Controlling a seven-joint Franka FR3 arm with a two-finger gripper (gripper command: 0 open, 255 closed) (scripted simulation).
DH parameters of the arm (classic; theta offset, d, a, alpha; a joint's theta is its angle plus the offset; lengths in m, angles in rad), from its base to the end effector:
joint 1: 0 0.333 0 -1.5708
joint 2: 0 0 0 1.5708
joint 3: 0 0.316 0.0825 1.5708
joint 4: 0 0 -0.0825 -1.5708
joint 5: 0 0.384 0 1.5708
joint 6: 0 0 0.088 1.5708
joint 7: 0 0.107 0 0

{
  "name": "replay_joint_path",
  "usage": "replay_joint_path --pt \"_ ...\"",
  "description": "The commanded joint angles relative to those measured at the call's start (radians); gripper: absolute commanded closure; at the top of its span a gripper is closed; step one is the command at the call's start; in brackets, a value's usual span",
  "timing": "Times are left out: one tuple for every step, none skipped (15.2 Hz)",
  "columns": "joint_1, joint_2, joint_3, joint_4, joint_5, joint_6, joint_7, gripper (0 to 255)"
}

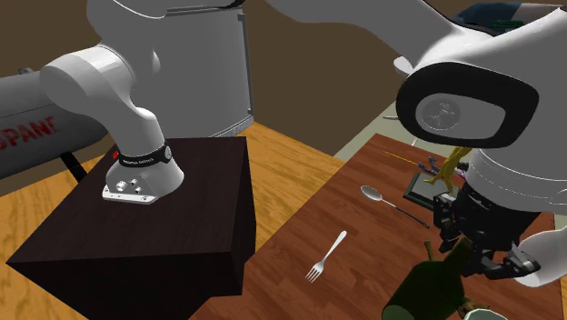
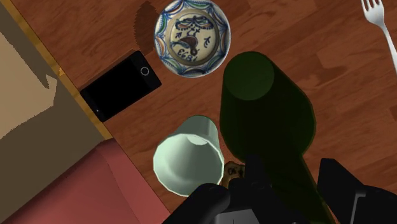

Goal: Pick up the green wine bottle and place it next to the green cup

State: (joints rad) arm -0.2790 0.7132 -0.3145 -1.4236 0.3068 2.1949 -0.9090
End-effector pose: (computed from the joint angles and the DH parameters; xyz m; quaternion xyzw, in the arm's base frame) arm 0.6383 -0.3614 0.2981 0.9919 0.1143 0.0546 0.0123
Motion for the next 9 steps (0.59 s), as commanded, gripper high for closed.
replay_joint_path --pt "-0.001 0.012 0.003 -0.008 0.005 0.02 -0.004 255" --pt "-0.002 0.019 0.005 -0.01 0.007 0.029 -0.006 255" --pt "-0.003 0.026 0.007 -0.012 0.01 0.038 -0.007 255" --pt "-0.004 0.033 0.009 -0.014 0.012 0.047 -0.009 255" --pt "-0.005 0.04 0.011 -0.015 0.015 0.056 -0.011 255" --pt "-0.006 0.048 0.013 -0.016 0.017 0.064 -0.013 255" --pt "-0.007 0.055 0.015 -0.017 0.02 0.073 -0.015 255" --pt "-0.009 0.063 0.017 -0.018 0.022 0.081 -0.016 255" --pt "-0.01 0.071 0.02 -0.019 0.024 0.09 -0.018 255"
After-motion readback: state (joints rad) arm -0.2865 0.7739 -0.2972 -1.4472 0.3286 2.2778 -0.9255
